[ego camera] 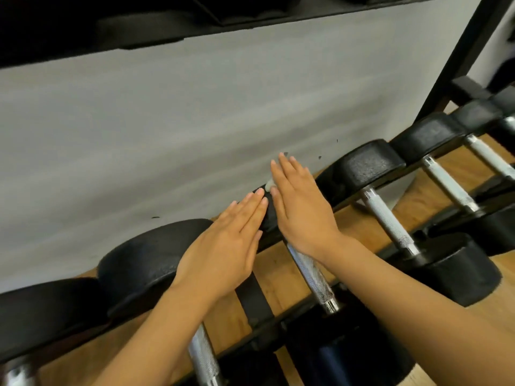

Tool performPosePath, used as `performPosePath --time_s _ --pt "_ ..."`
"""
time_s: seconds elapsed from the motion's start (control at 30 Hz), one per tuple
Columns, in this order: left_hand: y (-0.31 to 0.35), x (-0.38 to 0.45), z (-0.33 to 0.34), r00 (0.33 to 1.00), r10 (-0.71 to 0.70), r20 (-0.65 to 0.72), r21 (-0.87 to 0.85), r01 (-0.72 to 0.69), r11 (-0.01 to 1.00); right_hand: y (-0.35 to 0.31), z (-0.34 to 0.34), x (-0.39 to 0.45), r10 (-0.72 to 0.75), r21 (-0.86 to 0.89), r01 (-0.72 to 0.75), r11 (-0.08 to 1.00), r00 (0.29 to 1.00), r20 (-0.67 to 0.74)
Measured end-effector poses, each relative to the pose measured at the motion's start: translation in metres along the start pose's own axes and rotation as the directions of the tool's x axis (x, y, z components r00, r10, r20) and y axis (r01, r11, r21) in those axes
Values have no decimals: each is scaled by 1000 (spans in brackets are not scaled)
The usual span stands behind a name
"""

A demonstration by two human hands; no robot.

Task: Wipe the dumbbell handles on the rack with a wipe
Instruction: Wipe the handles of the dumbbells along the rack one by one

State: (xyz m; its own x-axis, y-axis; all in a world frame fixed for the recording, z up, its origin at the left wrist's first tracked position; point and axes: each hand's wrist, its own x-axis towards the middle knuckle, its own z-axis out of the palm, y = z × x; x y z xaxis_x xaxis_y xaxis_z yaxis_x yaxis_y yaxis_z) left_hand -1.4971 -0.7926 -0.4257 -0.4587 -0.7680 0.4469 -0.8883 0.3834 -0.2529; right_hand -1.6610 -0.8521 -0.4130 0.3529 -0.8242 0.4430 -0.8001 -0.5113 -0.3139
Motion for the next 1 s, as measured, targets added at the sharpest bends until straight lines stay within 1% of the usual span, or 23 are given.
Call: performPosePath --time_s 0.1,0.2,0.27,0.33,0.4,0.47,0.57,0.63,0.67,0.77,0.9,0.93,1.0 --pt "1 -4 -1 999 -14 -29 17 15 1000 6 -1 -26 -74 -32 75 997 997 6" --pt "0 -4 -3 999 -35 -12 9 35 999 15 -4 -57 -170 -55 171 984 985 14" --pt "0 -3 -4 999 -39 -21 19 40 999 12 -5 -48 -152 -58 153 986 988 22" --pt "3 -4 -6 996 -57 -63 27 59 998 2 -5 -25 -98 -83 102 991 994 56" --pt "5 -5 -9 987 -114 -113 58 121 991 -8 -3 -4 -59 -112 68 991 995 81" --pt "4 -6 -12 978 -189 -85 75 195 978 -11 -2 -3 -69 -164 80 983 995 73" --pt "-6 -15 -17 965 -262 2 67 261 963 -2 -5 -38 -225 -237 240 941 970 87" --pt "-15 -28 -21 964 -265 -3 111 264 958 5 -9 -56 -304 -264 321 909 947 104" --pt "-19 -36 -22 968 -251 -9 130 250 959 5 -11 -55 -306 -256 325 911 946 110" --pt "-23 -54 -27 974 -225 5 167 221 961 -9 -6 -31 -239 -238 262 935 963 122" --pt "-23 -62 -28 980 -200 20 191 193 962 -24 11 2 -195 -353 223 909 974 115" --pt "-24 -63 -27 980 -200 11 190 194 962 -24 12 -1 -188 -373 214 903 977 105" --pt "-23 -64 -27 978 -210 -5 179 208 962 -21 10 -19 -223 -411 237 880 971 83"
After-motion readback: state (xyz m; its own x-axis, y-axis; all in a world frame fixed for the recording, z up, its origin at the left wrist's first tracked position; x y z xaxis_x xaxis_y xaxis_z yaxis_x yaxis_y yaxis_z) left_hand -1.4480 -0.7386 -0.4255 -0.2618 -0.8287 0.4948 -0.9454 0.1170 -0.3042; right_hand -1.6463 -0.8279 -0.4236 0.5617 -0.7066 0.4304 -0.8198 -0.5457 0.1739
